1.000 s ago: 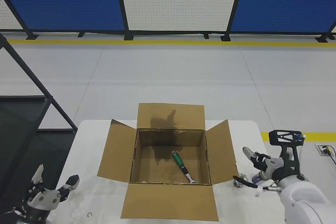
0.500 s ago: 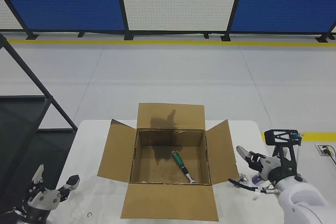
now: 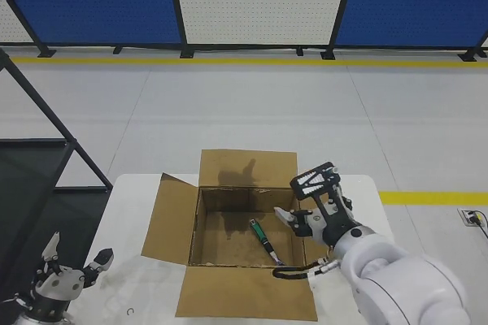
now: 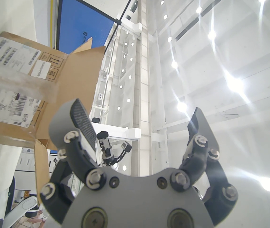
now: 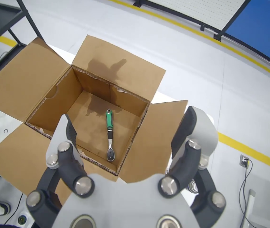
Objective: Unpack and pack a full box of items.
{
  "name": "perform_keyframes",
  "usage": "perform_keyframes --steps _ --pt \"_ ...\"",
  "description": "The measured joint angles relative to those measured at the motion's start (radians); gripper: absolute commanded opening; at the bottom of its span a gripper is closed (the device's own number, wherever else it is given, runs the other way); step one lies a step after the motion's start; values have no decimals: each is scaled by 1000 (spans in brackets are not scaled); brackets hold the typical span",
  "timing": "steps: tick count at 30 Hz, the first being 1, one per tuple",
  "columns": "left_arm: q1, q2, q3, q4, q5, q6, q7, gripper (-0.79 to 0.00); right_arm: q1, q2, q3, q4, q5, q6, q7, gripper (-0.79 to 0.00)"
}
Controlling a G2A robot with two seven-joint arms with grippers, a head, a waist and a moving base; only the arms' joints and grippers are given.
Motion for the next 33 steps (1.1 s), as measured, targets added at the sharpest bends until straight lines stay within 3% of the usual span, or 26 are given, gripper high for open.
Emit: perform_keyframes --steps 6,14,28,33 --pt "0 0 0 0 0 0 1 0 175 -35 -100 248 77 133 67 0" --pt "0 0 0 0 0 0 1 0 265 -68 -189 496 118 238 83 0" --pt "0 0 0 0 0 0 1 0 258 -68 -196 507 109 226 76 0" --pt "0 0 0 0 0 0 1 0 324 -91 -254 668 194 131 108 0"
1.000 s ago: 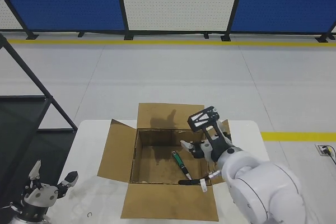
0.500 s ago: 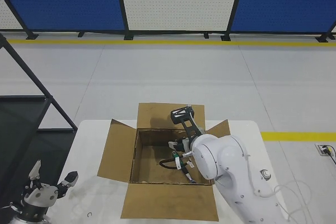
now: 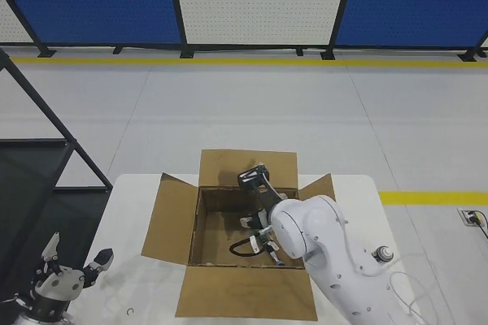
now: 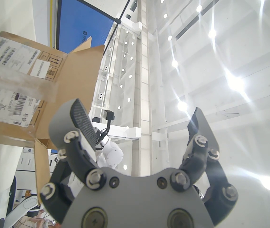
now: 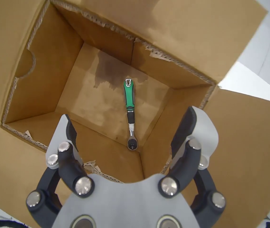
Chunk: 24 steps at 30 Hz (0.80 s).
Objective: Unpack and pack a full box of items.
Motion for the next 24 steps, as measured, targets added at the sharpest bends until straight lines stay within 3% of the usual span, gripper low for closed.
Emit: perform_keyframes --steps 8,14,24 --pt "0 0 0 0 0 0 0 0 134 -55 -98 320 120 -41 27 0" --pt "0 0 0 0 0 0 0 0 172 -88 -132 521 176 -50 -37 0" --pt "0 0 0 0 0 0 0 0 178 -92 -139 550 180 -56 -40 0"
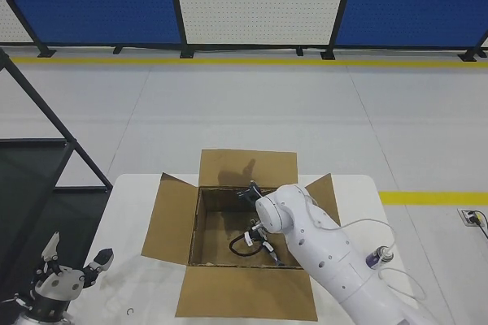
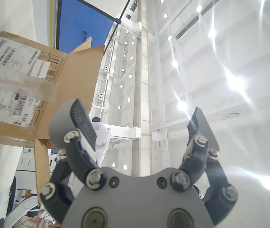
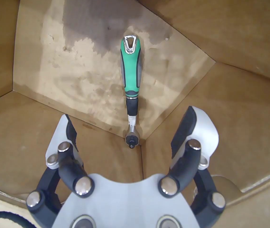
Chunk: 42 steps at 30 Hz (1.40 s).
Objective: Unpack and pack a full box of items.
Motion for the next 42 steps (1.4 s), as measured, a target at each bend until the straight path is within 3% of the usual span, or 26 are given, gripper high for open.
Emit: perform_keyframes --steps 12,13,14,15,16,17,25,42 --pt "0 0 0 0 0 0 0 0 8 -29 -27 157 25 -69 -90 0" --pt "0 0 0 0 0 0 0 0 12 -32 -28 171 29 -73 -94 -105" --pt "0 0 0 0 0 0 0 0 16 -35 -30 184 33 -78 -98 -265" --pt "0 0 0 0 0 0 0 0 21 -38 -31 201 38 -86 -103 -354" --pt "0 0 0 0 0 0 0 0 25 -41 -32 213 41 -91 -106 -416" --pt "0 0 0 0 0 0 0 0 29 -44 -34 228 44 -97 -107 -428" --pt "0 0 0 0 0 0 0 0 53 -61 -47 302 36 -101 -103 -493" --pt "0 0 0 0 0 0 0 0 77 -98 -51 418 84 -158 -124 -502"
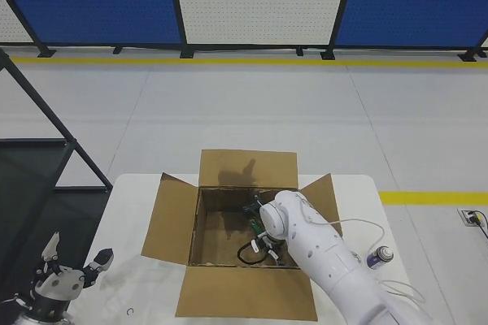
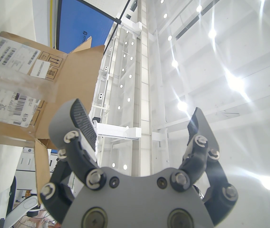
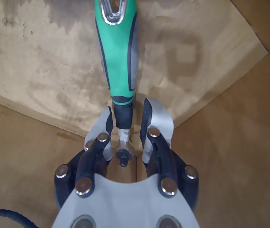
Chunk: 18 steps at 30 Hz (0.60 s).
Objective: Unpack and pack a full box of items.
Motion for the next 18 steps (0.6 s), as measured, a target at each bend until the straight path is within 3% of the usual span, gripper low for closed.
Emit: perform_keyframes --steps 9,12,13,15,18 --pt "0 0 0 0 0 0 0 0 9 -15 -2 56 7 -13 -17 -536" --pt "0 0 0 0 0 0 0 0 13 -20 -4 71 9 -17 -23 -619" --pt "0 0 0 0 0 0 0 0 14 -22 -4 76 9 -19 -24 -717" --pt "0 0 0 0 0 0 0 0 16 -25 -5 86 10 -22 -27 -785" --pt "0 0 0 0 0 0 0 0 21 -31 -6 100 12 -25 -31 -785"
